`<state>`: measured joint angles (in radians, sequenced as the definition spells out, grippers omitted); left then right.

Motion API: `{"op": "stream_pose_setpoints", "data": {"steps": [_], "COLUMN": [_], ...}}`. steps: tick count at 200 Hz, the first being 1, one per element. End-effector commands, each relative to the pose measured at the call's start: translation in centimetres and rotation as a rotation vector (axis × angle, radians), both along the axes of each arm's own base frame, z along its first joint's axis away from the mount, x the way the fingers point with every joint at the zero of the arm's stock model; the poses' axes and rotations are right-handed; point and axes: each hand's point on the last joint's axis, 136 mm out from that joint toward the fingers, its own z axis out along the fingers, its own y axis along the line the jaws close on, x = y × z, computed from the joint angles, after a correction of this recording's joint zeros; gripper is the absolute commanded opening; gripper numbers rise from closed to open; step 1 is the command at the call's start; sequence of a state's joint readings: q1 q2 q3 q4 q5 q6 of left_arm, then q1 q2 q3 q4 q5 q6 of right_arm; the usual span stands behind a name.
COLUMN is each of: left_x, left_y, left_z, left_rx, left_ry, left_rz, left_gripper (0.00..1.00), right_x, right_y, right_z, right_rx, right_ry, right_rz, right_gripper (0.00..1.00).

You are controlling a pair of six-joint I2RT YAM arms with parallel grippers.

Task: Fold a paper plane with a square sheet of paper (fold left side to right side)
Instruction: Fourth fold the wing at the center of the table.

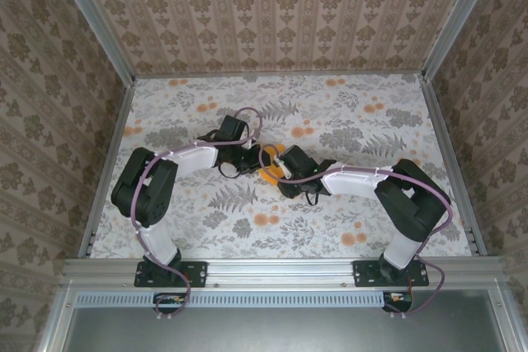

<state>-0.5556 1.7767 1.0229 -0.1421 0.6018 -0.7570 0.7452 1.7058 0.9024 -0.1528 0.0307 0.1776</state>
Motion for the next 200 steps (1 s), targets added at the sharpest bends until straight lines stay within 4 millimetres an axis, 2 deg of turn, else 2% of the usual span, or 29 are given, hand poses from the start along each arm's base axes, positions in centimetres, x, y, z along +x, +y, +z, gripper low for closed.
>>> {"op": "stream_pose_setpoints", "data": {"steps": [1, 36, 65, 91, 111, 125, 200], "left_x": [0.2, 0.1, 0.0, -0.4, -0.7, -0.6, 0.1], "left_y": [0.2, 1.2, 3.1, 4.1, 3.6, 2.9, 0.1], "left_z": [1.7, 2.3, 2.8, 2.4, 1.6, 1.1, -0.9], "left_rx": [-0.005, 0.007, 0.034, 0.043, 0.031, 0.021, 0.024], "left_ry": [-0.029, -0.044, -0.06, -0.045, -0.024, -0.013, 0.017], "left_rz": [0.009, 0.024, 0.063, 0.085, 0.071, 0.063, 0.012], "left_gripper": [0.25, 0.37, 0.46, 0.44, 0.36, 0.33, 0.33], "right_x": [0.3, -0.2, -0.4, -0.7, -0.9, -1.1, -1.3], "right_y": [0.4, 0.5, 1.2, 1.5, 1.9, 2.1, 2.0], "right_z": [-0.2, -0.5, 0.0, 0.6, 0.9, 0.9, -0.1], "right_rx": [-0.011, 0.004, 0.076, 0.152, 0.21, 0.237, 0.266], "right_ry": [-0.004, 0.024, 0.07, 0.13, 0.186, 0.221, 0.291], "right_rz": [0.01, 0.011, 0.009, 0.01, 0.015, 0.016, 0.01], "right_gripper": [0.22, 0.12, 0.08, 0.07, 0.06, 0.06, 0.06]}}
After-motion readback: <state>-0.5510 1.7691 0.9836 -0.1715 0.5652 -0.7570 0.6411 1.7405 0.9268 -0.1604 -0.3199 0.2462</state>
